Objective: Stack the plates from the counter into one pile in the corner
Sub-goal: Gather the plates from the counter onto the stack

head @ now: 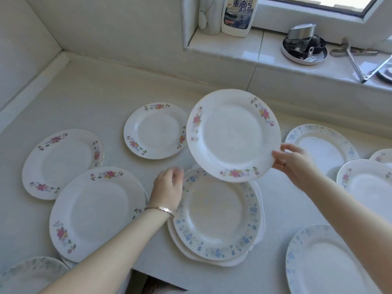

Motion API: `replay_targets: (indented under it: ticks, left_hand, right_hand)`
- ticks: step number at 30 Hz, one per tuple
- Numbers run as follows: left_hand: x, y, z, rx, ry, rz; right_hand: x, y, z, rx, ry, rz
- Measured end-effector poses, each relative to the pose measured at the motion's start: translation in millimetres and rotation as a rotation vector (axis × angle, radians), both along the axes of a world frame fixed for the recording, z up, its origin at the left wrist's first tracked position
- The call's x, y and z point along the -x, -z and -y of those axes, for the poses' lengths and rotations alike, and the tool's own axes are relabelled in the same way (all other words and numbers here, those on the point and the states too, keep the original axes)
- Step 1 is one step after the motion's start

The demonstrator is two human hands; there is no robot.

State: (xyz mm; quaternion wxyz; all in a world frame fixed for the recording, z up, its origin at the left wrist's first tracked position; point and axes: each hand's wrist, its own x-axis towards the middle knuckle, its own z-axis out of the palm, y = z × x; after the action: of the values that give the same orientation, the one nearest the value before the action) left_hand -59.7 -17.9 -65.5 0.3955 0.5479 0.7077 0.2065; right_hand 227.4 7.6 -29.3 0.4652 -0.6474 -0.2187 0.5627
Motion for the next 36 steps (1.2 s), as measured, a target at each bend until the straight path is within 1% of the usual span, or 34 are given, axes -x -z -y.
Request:
replay_targets:
  ticks: [1, 2, 3, 6, 8, 10, 13, 15, 17, 19, 21, 24, 29, 32, 36]
  left_hand:
    - [-4.4, -13.6, -2.4, 0.002, -0.089, 0.205]
    - [-6.5, -23.6, -2.9, 0.04, -0.176, 0.36]
    - [-5.7, -28.5, -2.3, 0.065, -0.215, 0.418]
    - [4.4, -26.1, 9.4, 0.042, -0.088, 0.245]
    - [10.5, -12.8, 21.4, 0.132, 0.039, 0.119]
    - [11.3, 1.6, 34.0, 0.248, 0.149, -0.07]
    - [11.2, 20.0, 47.2, 0.32, 0.148, -0.168]
    - [11.6, 23.4, 48.8, 0.318, 0.175, -0.294]
    - [11.0, 26.2, 47.0, 0.298, 0.191, -0.395]
    - [9.0, 29.2, 44.7, 0.293, 0.219, -0.477]
    - [6.6, 30.2, 44.2, 0.292, 0.264, -0.549]
    - [0.6, 29.3, 44.6, 0.292, 0.273, -0.584]
    - [-8.7, 28.6, 47.3, 0.319, 0.234, -0.527]
    - [-4.9, 31.1, 49.5, 0.292, 0.25, -0.54]
    - [0.2, 33.8, 54.7, 0.289, 0.177, -0.392]
  right_hand:
    - [-2.0, -4.7, 15.1, 0.009, -0.038, -0.006]
    - [-2.8, -7.7, 30.5, 0.028, -0.072, -0.012]
    - [-2.7, -8.2, 45.2, 0.053, -0.098, -0.009]
    - [2.7, 1.8, 84.9, 0.122, -0.105, 0.018]
    - [9.0, 14.4, 106.1, 0.158, -0.096, 0.065]
    - [17.9, 28.3, 122.3, 0.191, -0.128, 0.116]
    - [30.9, 49.5, 132.3, 0.206, -0.15, 0.222]
    - [37.3, 64.0, 133.3, 0.21, -0.161, 0.386]
    - [44.8, 72.4, 133.2, 0.235, -0.228, 0.577]
    - [52.3, 77.6, 133.9, 0.238, -0.235, 0.638]
    - [58.3, 79.6, 135.1, 0.227, -0.198, 0.687]
    - [63.2, 80.3, 136.0, 0.199, -0.18, 0.768]
    - [65.1, 83.6, 139.1, 0.188, -0.185, 0.882]
    - [65.0, 88.2, 138.6, 0.187, -0.16, 0.859]
    - [61.8, 91.0, 134.9, 0.169, -0.102, 0.753]
